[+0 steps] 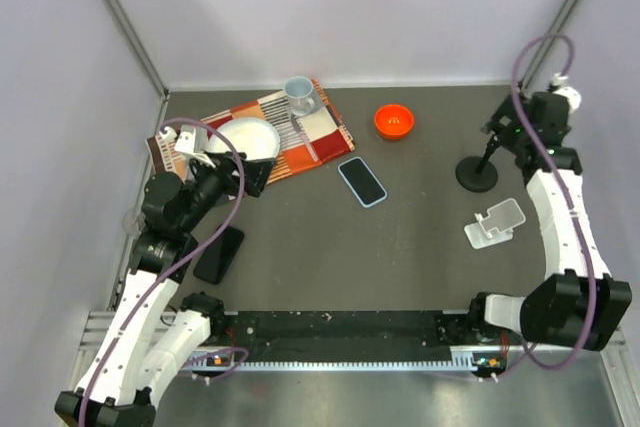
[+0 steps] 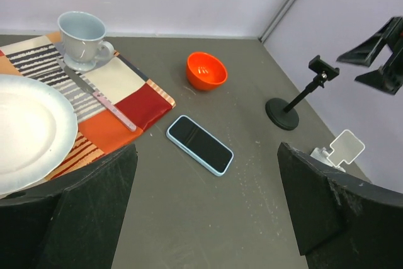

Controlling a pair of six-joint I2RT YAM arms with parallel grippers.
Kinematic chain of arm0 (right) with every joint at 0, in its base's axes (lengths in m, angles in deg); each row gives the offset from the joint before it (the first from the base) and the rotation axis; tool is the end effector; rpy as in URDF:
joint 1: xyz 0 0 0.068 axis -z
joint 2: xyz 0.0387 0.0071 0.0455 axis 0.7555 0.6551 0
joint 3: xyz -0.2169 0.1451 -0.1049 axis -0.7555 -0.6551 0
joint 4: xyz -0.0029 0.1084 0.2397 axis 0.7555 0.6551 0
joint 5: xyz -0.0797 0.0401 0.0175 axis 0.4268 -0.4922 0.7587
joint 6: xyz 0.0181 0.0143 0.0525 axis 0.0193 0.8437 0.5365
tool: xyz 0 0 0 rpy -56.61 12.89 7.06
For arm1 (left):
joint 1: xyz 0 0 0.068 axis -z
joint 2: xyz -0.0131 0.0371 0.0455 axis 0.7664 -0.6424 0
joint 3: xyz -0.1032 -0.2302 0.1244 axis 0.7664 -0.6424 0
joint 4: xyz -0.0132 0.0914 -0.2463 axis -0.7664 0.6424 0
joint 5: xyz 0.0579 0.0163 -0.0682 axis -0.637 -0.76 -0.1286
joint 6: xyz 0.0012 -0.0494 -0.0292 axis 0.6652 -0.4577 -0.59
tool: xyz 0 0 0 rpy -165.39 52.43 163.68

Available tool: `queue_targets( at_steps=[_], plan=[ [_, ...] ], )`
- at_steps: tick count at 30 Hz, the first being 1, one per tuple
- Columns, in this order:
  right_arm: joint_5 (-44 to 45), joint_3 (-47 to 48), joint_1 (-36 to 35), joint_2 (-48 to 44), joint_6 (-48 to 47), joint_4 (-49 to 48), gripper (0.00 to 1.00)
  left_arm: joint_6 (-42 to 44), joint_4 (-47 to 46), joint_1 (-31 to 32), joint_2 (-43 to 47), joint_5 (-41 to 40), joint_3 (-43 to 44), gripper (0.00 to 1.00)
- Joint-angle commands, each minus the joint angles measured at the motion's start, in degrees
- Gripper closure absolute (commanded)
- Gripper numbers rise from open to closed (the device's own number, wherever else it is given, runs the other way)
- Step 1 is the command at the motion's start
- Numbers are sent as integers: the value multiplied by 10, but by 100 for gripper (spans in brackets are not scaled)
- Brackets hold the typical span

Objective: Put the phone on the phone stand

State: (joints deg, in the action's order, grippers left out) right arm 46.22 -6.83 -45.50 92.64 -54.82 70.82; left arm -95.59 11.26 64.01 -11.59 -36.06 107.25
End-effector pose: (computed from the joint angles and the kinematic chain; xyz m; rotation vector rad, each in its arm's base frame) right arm 0.2735 -0.0253 0.3545 0.6263 2.0028 0.0057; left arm 0.1514 -0.0502 0.3732 0.0864 1.5917 -0.7788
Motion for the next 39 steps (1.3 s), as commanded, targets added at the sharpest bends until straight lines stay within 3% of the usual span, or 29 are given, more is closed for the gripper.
queue_targets(
  at_steps=[1,2,7,11,19,33,39],
  plan=[
    [-115,53,124,43,53,-40,1,37,5,8,4,3,14,2],
    [-169,56,141,51,59,-52,1,37,5,9,3,-1,10,2],
    [-246,29,228,78,104,-124,1,27,-21,19,-10,8,-5,2],
    [-323,8,245,108,131,-189,9,21,-34,25,-23,11,-12,3],
    [-343,-79,245,121,161,-332,17,19,-36,28,-27,15,-16,4],
    [-376,-111,244,176,215,-427,36,15,-38,28,-34,18,-20,5],
    [-379,-132,234,162,221,-432,37,10,-56,28,-42,28,-24,6]
  ],
)
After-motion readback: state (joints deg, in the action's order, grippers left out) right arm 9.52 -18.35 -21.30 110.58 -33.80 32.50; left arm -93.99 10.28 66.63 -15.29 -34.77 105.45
